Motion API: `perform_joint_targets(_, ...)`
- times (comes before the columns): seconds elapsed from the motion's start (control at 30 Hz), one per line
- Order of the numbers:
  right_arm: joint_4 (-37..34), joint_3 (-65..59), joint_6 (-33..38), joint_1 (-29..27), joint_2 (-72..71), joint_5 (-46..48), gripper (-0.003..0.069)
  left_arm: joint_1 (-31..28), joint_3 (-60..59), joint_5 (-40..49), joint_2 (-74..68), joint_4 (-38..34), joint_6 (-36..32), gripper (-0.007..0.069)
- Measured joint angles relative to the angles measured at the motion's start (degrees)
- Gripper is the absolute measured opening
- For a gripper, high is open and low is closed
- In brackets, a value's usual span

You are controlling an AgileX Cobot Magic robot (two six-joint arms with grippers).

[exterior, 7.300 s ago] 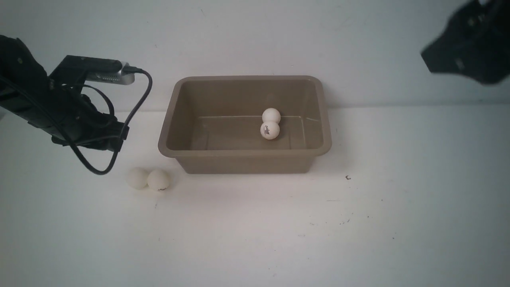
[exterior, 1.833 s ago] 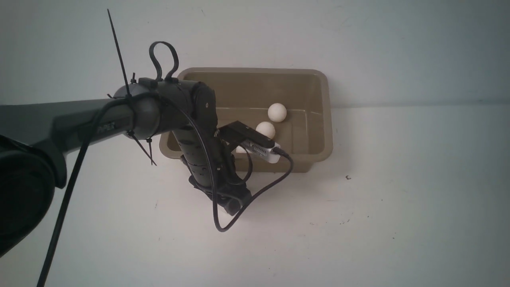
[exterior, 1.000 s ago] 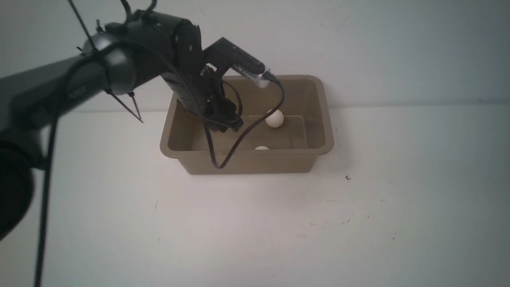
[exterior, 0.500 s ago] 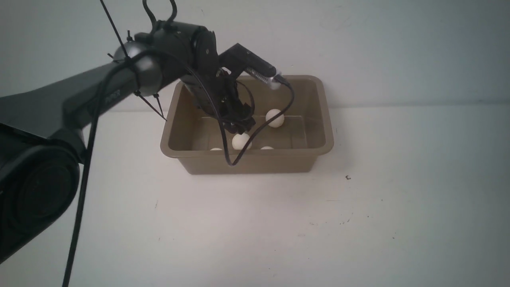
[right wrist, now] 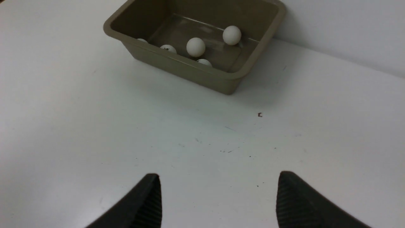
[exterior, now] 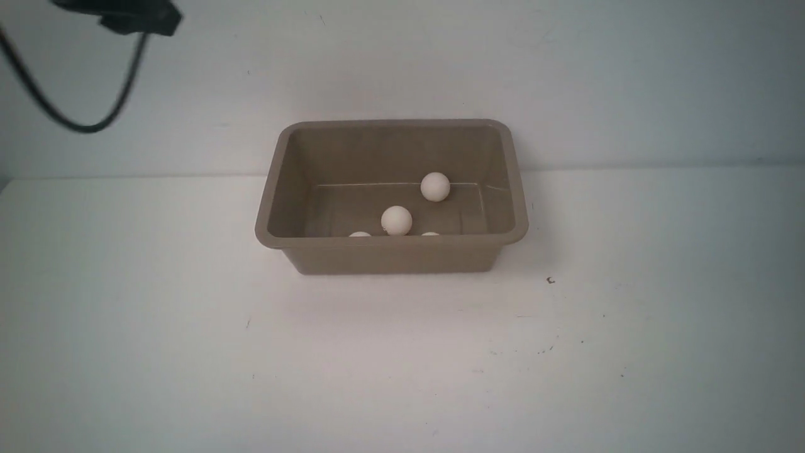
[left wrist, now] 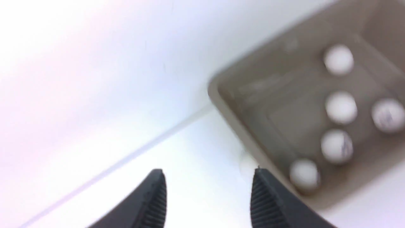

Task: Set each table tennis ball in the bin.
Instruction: Use the left arm to clamp the table tennis ball closest to it

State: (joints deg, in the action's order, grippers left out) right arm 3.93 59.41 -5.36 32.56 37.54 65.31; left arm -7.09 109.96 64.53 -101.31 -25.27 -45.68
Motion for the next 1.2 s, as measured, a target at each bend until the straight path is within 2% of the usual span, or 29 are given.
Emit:
perform_joint_targets(0.1,1.1,0.0,0.1,0.0,0.0,0.0,0.0442,-8.3,-4.6,5.2,-0.7,-12.4,-15.8,0.0334)
perform_joint_targets(0.13,1.1,0.0,0.1,0.0,0.0,0.0,0.0442,-9.6,-5.8,5.4,-0.9,-14.4,-17.8,0.0334)
perform_joint_targets(0.2,1.2,0.0,0.1,0.0,0.0,0.0,0.0442,-13.7,-10.3,5.7,-1.6,-20.2,-28.1,0.0334)
perform_joint_targets(0.33,1.2,0.0,-0.5,0.0,0.0,-0.1,0.0442,-17.8,-17.2,5.5,-4.0,-24.4,-41.3,0.0334)
perform_joint_targets(0.43,1.2,0.0,-1.9,0.0,0.0,-0.1,0.0442,-17.9,-21.0,5.3,-7.8,-25.5,-50.8,0.0340)
perform_joint_targets(0.63,-0.7,0.0,-3.7,0.0,0.0,-0.2,0.0442,-16.5,-23.0,4.1,-16.6,-31.4,-61.2,0.0386)
perform_joint_targets(0.83,-4.2,0.0,-5.5,0.0,0.0,0.0,0.0442,-15.0,-23.0,2.4,-23.9,-41.6,-76.4,0.0452)
perform_joint_targets(0.9,-5.3,0.0,-6.0,0.0,0.0,0.3,0.0442,-14.3,-22.9,1.4,-25.5,-44.3,-79.4,0.0470)
perform_joint_targets(1.03,-6.3,0.0,-7.3,0.0,0.0,0.6,0.0442,-12.7,-22.9,-0.8,-27.5,-46.1,-83.5,0.0480)
perform_joint_targets(1.2,-6.7,0.0,-9.4,0.0,0.0,1.2,0.0442,-9.6,-22.9,-3.9,-30.2,-47.4,-85.2,0.0482)
